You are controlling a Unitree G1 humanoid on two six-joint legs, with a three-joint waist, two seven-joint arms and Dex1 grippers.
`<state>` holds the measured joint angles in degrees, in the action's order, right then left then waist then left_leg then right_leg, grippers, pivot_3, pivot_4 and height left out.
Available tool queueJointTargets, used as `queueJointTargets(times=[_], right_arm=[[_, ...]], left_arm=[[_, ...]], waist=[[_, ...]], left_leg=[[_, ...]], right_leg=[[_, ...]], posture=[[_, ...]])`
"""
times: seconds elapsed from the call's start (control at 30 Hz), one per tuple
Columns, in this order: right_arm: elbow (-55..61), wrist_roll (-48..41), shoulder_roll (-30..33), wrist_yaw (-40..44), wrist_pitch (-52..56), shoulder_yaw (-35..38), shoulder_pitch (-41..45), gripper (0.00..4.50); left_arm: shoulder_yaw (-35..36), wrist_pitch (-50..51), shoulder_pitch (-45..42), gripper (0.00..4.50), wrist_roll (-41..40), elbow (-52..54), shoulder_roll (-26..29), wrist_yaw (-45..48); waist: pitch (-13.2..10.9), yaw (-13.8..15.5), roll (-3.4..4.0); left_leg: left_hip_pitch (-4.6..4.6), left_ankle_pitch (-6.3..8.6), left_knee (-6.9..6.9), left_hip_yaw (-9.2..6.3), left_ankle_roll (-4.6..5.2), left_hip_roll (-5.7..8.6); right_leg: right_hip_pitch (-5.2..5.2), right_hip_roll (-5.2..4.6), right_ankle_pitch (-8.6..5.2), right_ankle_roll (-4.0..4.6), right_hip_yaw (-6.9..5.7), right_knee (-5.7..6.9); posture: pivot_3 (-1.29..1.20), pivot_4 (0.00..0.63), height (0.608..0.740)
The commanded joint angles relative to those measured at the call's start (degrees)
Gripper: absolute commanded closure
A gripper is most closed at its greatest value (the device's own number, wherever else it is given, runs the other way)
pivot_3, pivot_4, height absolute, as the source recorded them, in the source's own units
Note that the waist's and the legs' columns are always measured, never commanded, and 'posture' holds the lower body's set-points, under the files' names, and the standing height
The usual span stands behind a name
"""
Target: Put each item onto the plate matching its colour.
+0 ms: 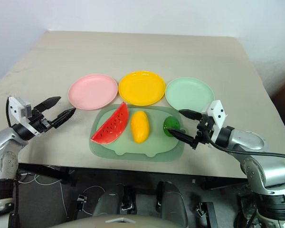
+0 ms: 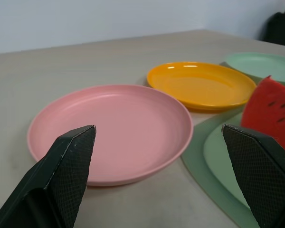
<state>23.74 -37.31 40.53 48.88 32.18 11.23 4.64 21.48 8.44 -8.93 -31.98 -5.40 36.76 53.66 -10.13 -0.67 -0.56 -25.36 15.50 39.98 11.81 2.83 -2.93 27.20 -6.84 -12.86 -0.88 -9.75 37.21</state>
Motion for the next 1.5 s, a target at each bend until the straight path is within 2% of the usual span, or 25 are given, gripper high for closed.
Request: queueJointTargets(times=[0.03, 0.4, 0.73, 1.0, 1.23, 1.5], right_arm=[[1.0, -0.8, 0.3, 0.4, -0.5, 0.8, 0.9, 0.00], [-1.6, 0.2, 1.6, 1.3, -1.1, 1.7, 2.7, 0.00], [1.2, -1.0, 2.2, -0.6, 1.3, 2.5, 1.5, 0.00], [2.4, -2.0, 3.3, -0.8, 3.2, 2.9, 0.8, 0.00], [5.0, -3.8, 4.1, -3.6, 8.8, 2.1, 0.4, 0.00], [4.2, -0.8, 4.9, -5.5, 10.6, -0.4, 1.0, 0.00]], left_arm=[[1.8, 0.4, 0.3, 0.03, -1.0, 2.5, 1.1, -0.3], [-0.2, 0.8, -2.0, 0.03, -1.2, 3.5, -0.3, -0.3], [-1.4, 8.7, -0.6, 0.03, -7.9, 9.0, 1.3, 7.9], [-3.5, 9.0, -0.2, 0.03, -6.2, 10.7, 4.5, 12.7], [-5.2, 5.9, 0.3, 0.03, -4.2, 12.2, 2.5, 11.7], [-6.7, 4.7, 0.2, 0.03, -2.8, 13.2, 0.4, 9.2]], waist=[[0.0, 0.0, 0.00], [0.0, 0.0, 0.00], [0.0, 0.0, 0.00], [0.0, 0.0, 0.02], [0.0, 0.0, 0.02], [0.0, 0.0, 0.02]], left_leg=[[0.00, 0.00, 0.00, 0.00, 0.00, 0.00], [0.00, 0.00, -0.01, 0.00, 0.00, 0.00], [-0.01, 0.00, -0.01, 0.00, 0.00, 0.00], [-0.01, 0.00, -0.02, 0.00, 0.00, 0.00], [-0.01, 0.01, -0.03, 0.00, 0.00, 0.00], [-0.02, 0.00, -0.04, 0.00, 0.00, 0.00]], right_leg=[[0.00, 0.00, 0.00, 0.00, 0.00, 0.00], [-0.01, 0.00, 0.00, 0.01, 0.00, -0.01], [0.00, 0.01, 0.00, 0.00, 0.00, -0.01], [0.02, 0.01, -0.12, -0.17, 0.00, -0.04], [0.02, -0.01, -0.12, -0.16, 0.00, -0.06], [0.01, 0.00, -0.12, -0.16, 0.00, -0.07]], posture=[[0.00, 0.150, 0.696], [0.00, 0.150, 0.696], [0.00, 0.150, 0.696], [0.00, 0.150, 0.696], [0.00, 0.150, 0.696], [0.00, 0.150, 0.696]])
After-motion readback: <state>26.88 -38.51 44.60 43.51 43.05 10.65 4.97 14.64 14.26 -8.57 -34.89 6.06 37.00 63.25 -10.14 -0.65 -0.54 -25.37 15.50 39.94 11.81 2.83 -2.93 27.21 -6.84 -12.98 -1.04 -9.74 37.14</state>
